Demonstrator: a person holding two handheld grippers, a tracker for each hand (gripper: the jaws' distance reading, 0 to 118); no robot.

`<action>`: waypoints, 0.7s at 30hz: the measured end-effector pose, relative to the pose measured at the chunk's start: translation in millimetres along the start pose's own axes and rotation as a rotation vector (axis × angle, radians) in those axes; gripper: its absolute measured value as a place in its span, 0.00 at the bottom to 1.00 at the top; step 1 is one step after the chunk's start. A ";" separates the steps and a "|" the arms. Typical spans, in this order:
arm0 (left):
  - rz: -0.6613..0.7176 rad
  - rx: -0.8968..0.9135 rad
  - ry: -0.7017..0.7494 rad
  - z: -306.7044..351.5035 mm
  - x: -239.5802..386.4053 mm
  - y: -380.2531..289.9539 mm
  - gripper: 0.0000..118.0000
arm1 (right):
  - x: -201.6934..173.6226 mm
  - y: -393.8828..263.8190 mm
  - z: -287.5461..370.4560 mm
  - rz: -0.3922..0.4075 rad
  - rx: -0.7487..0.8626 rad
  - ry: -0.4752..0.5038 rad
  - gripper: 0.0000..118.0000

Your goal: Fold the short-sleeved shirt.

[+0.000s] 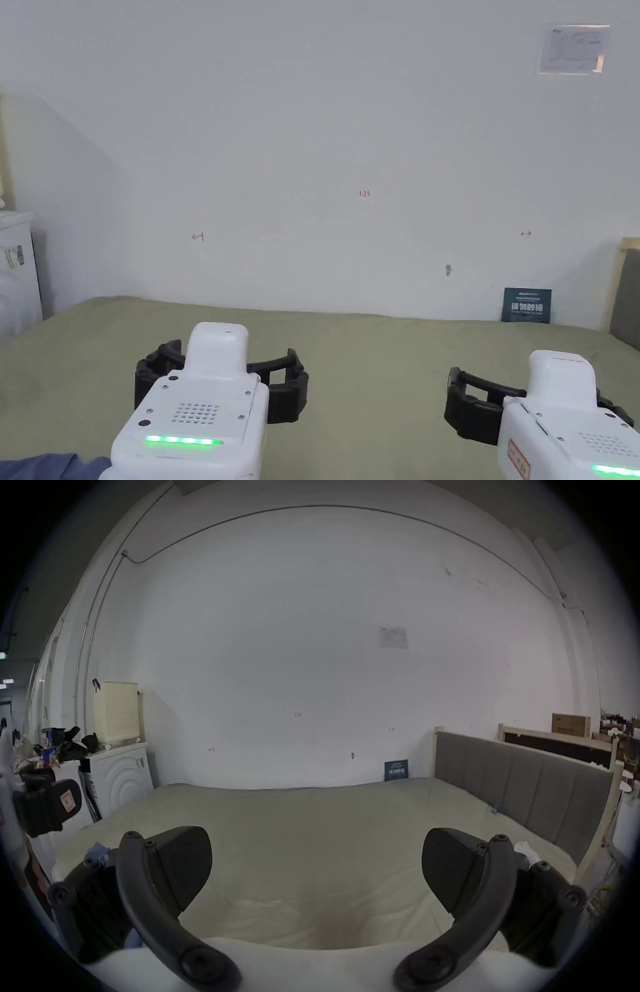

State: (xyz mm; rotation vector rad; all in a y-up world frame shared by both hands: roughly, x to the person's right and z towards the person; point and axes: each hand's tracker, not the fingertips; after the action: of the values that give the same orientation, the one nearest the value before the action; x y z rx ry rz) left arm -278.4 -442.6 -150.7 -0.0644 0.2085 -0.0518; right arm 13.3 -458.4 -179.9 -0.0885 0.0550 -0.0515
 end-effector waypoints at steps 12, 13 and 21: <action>0.040 -0.035 -0.036 -4.3 -9.9 -1.6 1.00 | -12.7 1.3 3.1 0.134 0.018 -0.003 0.99; 0.041 -0.039 -0.033 -4.4 -10.2 -1.8 1.00 | -13.3 1.1 2.9 0.136 0.009 0.000 0.97; 0.047 -0.071 -0.041 -14.1 -16.6 -12.1 0.00 | -8.6 -1.7 2.6 0.073 -0.011 -0.024 0.00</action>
State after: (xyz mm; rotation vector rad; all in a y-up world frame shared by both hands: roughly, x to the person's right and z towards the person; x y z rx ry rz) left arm -298.1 -454.5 -160.2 -0.1307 0.1712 0.0036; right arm 4.8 -459.4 -176.7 -0.0977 0.0347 0.0228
